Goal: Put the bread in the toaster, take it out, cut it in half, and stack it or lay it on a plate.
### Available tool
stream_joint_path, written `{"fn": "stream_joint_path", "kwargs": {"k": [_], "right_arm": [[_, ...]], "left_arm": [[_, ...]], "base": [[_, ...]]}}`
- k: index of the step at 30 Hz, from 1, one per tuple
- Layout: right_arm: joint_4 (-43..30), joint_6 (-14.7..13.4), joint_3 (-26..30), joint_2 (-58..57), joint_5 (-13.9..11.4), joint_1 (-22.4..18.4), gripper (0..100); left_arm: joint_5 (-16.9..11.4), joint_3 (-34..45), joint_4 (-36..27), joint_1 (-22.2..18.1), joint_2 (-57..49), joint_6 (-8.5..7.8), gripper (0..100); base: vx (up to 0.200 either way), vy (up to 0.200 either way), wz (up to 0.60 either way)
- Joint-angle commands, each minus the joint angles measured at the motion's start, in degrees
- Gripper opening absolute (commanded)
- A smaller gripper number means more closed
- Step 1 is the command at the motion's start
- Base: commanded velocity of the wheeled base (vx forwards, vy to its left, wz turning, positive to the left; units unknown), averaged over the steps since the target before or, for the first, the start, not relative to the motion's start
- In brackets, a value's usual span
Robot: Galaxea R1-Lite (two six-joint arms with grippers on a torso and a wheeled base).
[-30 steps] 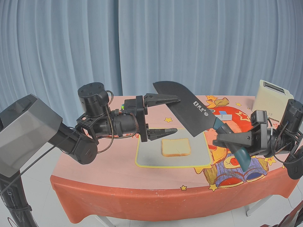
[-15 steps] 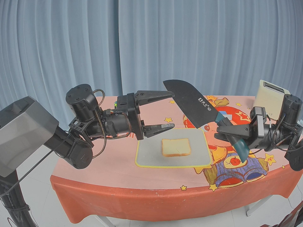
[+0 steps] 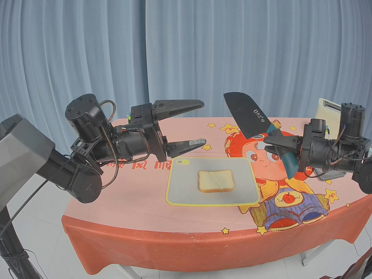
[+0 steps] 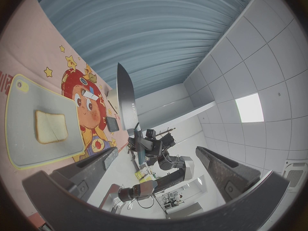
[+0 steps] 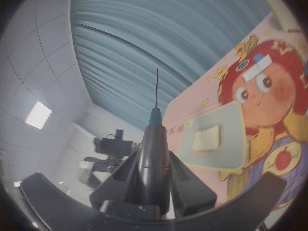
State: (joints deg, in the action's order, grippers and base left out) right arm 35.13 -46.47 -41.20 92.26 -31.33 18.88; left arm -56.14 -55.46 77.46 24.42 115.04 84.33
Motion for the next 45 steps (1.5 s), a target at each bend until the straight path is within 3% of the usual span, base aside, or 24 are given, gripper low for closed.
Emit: {"fn": "stream_joint_path", "kwargs": {"k": [1, 4, 5, 6, 7, 8, 9, 10, 11, 12, 13, 14, 16, 17, 18, 26, 27, 28, 30, 45], "right_arm": [[-4.81, 15.45, -0.72, -0.85, 23.51, 14.78, 0], [-5.07, 24.41, 1.65, -2.35, 29.92, 18.38, 0], [-5.69, 26.96, 2.53, -2.96, 31.33, 19.17, 0], [-5.78, 28.89, 3.24, -3.4, 32.38, 19.7, 0], [-5.95, 30.3, 3.67, -3.58, 33.26, 20.32, 0], [-6.04, 30.74, 3.85, -3.66, 33.61, 20.76, 0], [-7.36, 31.62, 3.5, -3.84, 34.93, 22.07, 0], [-9.82, 31.79, 2.53, -3.84, 35.64, 22.34, 0], [-10.44, 31.79, 2.18, -3.84, 35.72, 22.43, 0], [-10.44, 31.79, 2.18, -3.84, 35.72, 22.43, 0], [-16.76, 31.79, -0.98, -3.93, 35.9, 22.51, 0], [-20.19, 31.7, -2.21, -4.28, 35.81, 22.6, 0], [-24.94, 31.35, -3.8, -4.98, 35.28, 22.69, 0], [-26.52, 31.27, -4.32, -5.25, 35.02, 22.78, 0], [-26.52, 31.27, -4.32, -5.25, 35.02, 22.78, 0], [-37.07, 31.27, -6.61, -4.9, 34.93, 22.86, 0], [-37.07, 31.27, -6.61, -4.81, 34.93, 22.86, 0], [-36.98, 31.18, -6.7, -4.37, 35.72, 23.04, 0], [-37.07, 31.27, -6.78, -4.54, 35.72, 23.13, 0], [-36.1, 31.35, -7.31, 3.81, 35.9, 23.3, 0]], "left_arm": [[3.23, -3.7, -11.19, -0.51, -1.93, -6.81, 100], [9.82, -7.83, -24.2, -0.42, -1.75, -18.59, 100], [12.63, -9.32, -29.21, -0.25, -1.75, -23.78, 100], [16.15, -10.73, -35.01, -0.16, -1.75, -30.37, 100], [18.96, -11.69, -39.05, -0.07, -1.66, -35.29, 100], [20.01, -11.87, -40.37, -0.07, -1.66, -36.79, 100], [25.55, -12.66, -46.26, 0.28, -1.66, -45.66, 100], [29.16, -12.57, -48.54, 0.89, -1.49, -51.2, 100], [29.86, -12.4, -48.72, 0.89, -1.4, -52.43, 100], [29.86, -12.4, -48.72, 0.89, -1.4, -52.43, 100], [34.6, -11.34, -48.63, 0.98, -1.14, -60.69, 100], [35.75, -10.46, -48.54, 1.16, -0.87, -64.3, 100], [36.8, -9.23, -47.84, 2.13, -0.08, -69.22, 100], [36.89, -8.71, -46.87, 2.65, 0.09, -70.62, 100], [36.89, -8.71, -46.87, 2.65, 0.09, -70.62, 100], [37.33, -0.09, -22.35, 5.99, 3.08, -74.14, 100], [37.33, 0.08, -22.09, 5.99, 3.08, -74.14, 100], [37.33, 1.4, -20.68, 6.87, 3.43, -75.72, 100], [37.33, 2.54, -20.68, 8.1, 2.91, -77.22, 100], [37.59, 1.84, -20.42, 9.51, 2.56, -76.86, 100]], "base": [[0.0, 0.0, 0.0], [0.0, 0.0, 0.0], [0.0, 0.0, 0.0], [0.0, 0.0, 0.0], [0.0, 0.0, 0.0], [0.0, 0.0, 0.0], [0.0, 0.0, 0.0], [0.0, 0.0, 0.0], [0.0, 0.0, 0.0], [0.0, 0.0, 0.0], [0.0, 0.0, 0.0], [0.0, 0.0, 0.0], [0.0, 0.0, 0.0], [0.0, 0.0, 0.0], [0.0, 0.0, 0.0], [0.0, 0.0, 0.0], [0.0, 0.0, 0.0], [0.0, 0.0, 0.0], [0.0, 0.0, 0.0], [0.0, 0.0, 0.0]]}}
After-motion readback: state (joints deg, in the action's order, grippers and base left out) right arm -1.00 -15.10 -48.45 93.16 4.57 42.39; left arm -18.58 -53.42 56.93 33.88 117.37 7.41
